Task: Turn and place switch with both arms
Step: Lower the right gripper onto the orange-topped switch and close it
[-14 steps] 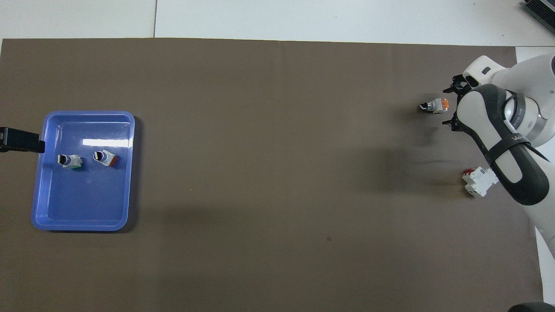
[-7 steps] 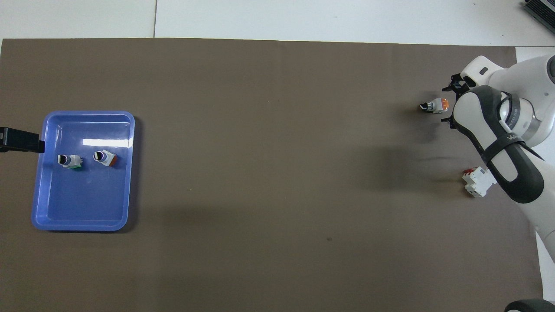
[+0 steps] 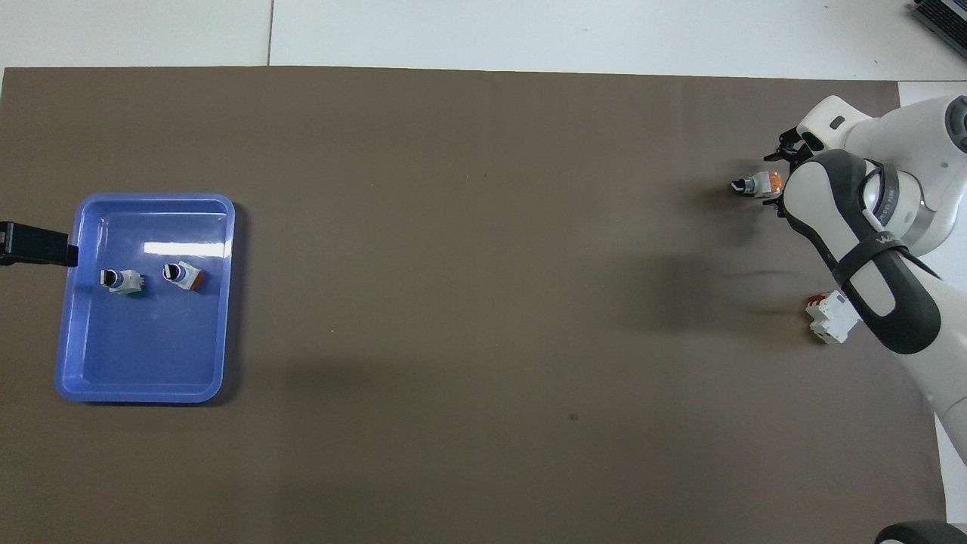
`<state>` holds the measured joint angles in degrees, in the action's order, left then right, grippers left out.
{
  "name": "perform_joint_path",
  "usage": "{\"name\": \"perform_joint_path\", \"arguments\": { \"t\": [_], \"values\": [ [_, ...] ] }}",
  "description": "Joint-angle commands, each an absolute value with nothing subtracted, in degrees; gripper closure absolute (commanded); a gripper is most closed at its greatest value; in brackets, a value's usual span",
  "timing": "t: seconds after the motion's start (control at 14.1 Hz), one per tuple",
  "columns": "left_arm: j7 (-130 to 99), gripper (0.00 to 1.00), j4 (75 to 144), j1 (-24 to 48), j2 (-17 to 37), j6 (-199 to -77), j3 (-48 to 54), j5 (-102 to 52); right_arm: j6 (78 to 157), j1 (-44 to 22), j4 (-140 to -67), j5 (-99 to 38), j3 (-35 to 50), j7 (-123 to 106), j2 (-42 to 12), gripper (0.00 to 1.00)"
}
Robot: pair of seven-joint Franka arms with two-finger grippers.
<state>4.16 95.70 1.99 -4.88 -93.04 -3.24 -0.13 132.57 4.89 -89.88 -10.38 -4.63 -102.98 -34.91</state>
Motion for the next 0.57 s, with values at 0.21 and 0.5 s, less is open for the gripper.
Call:
{"name": "perform_joint_path", "arguments": {
  "t": [0.21, 0.5],
  "values": [
    [4.6, 0.0, 96.7, 1.5, -6.1, -93.3, -3.2, 0.0, 133.9, 5.3, -89.7, -11.2, -4.3, -104.8, -35.5, 0.35],
    [4.5, 0.0, 96.7, 1.6, -6.1, -93.3, -3.2, 0.0, 134.3, 5.3, -90.6, -11.7, -4.3, -104.0, -35.4, 1.0]
  ]
}}
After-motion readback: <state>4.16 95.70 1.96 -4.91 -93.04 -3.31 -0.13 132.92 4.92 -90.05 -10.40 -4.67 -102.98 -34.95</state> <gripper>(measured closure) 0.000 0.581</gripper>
